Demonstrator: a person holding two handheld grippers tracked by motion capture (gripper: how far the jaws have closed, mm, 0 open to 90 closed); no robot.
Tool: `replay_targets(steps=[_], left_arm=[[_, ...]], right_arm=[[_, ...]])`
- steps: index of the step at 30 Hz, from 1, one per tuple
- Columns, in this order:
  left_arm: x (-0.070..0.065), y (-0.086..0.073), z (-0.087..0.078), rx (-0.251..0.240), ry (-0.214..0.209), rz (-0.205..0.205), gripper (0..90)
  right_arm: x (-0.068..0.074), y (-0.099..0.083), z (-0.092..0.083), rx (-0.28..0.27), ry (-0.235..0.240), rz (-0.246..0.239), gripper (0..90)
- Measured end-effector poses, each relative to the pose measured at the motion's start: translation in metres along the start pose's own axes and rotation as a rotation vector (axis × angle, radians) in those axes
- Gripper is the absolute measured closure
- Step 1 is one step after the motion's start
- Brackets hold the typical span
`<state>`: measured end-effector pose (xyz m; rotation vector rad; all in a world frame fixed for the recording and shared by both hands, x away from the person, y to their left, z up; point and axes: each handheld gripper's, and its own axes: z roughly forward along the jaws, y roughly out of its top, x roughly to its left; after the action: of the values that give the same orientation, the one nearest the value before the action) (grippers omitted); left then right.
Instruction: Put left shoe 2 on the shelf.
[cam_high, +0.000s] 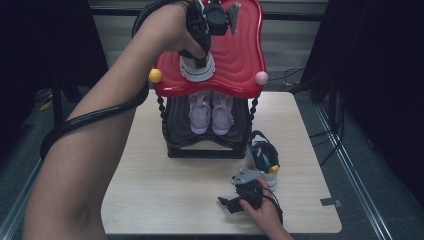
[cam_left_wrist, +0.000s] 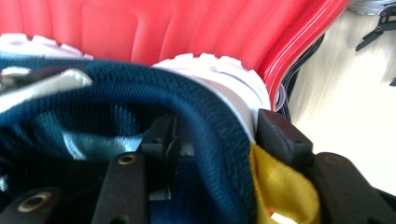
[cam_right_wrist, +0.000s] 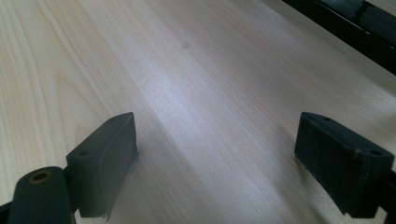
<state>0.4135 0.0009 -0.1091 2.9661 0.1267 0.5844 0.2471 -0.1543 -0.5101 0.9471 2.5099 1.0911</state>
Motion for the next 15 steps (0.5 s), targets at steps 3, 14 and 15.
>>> replay_targets(steps=[3, 14, 15], left_arm=[[-0.0028, 0.0019, 0.0002, 0.007, 0.008, 0.031, 57.8], [-0.0061, -0.0034, -0.0005, 0.026, 0.015, 0.078, 62.2], [-0.0062, -0.0037, -0.0004, 0.025, 0.014, 0.077, 62.1]], right_arm=[[0.0000, 0.0000, 0.0000, 0.000, 0.000, 0.000, 12.7], [0.0000, 0.0000, 0.0000, 0.000, 0.000, 0.000, 12.7], [-0.0001, 0.0000, 0.0000, 0.000, -0.001, -0.001, 12.7]])
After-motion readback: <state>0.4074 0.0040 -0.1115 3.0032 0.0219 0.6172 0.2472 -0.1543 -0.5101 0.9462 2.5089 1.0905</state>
